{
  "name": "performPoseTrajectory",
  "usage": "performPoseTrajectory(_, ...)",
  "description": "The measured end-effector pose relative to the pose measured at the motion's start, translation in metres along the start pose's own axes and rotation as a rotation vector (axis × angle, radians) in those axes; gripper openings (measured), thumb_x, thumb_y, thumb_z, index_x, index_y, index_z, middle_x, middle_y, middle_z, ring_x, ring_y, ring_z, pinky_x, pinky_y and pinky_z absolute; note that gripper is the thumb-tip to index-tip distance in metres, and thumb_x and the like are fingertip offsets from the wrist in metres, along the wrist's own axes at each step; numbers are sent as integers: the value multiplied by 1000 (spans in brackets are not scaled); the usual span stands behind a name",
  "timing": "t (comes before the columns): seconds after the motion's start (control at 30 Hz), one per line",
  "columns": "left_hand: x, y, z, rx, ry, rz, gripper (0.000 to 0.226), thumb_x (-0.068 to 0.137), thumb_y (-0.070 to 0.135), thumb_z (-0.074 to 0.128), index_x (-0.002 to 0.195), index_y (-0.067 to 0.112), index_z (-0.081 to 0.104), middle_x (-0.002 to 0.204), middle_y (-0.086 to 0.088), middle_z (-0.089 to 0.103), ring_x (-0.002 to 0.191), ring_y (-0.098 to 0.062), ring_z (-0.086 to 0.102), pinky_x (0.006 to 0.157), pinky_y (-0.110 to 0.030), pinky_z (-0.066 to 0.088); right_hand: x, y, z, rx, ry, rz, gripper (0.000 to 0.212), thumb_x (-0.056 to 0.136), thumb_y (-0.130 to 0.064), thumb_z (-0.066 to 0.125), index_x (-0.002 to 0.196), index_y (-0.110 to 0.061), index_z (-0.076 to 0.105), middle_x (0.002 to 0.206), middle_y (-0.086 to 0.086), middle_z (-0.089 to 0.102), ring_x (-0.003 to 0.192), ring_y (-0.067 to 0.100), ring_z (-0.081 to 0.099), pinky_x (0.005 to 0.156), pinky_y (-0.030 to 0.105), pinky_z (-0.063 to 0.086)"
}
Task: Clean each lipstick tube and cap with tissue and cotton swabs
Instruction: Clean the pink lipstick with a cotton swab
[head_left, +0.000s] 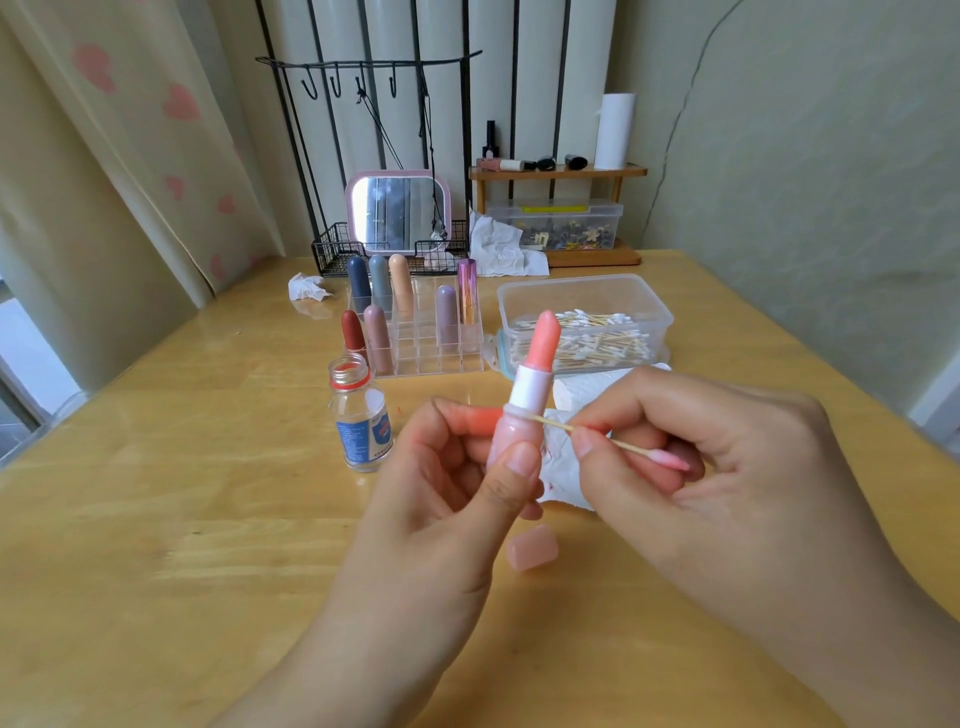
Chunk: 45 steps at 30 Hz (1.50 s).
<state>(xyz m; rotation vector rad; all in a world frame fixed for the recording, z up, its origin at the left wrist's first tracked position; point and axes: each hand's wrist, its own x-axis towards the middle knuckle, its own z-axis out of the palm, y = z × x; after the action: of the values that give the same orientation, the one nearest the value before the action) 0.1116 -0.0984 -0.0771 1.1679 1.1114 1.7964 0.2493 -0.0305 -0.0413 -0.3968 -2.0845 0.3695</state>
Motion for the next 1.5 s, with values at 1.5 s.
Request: performPoseTrajectory(1.5, -2, 7, 8, 168, 21, 98, 21, 81, 23, 54, 93, 9, 63, 66, 6, 64, 53, -5, 52, 52, -13, 43, -1, -1, 1, 7, -13, 12, 16, 78, -10, 65, 64, -14, 60, 50, -18, 34, 44, -15, 45, 42, 4, 27)
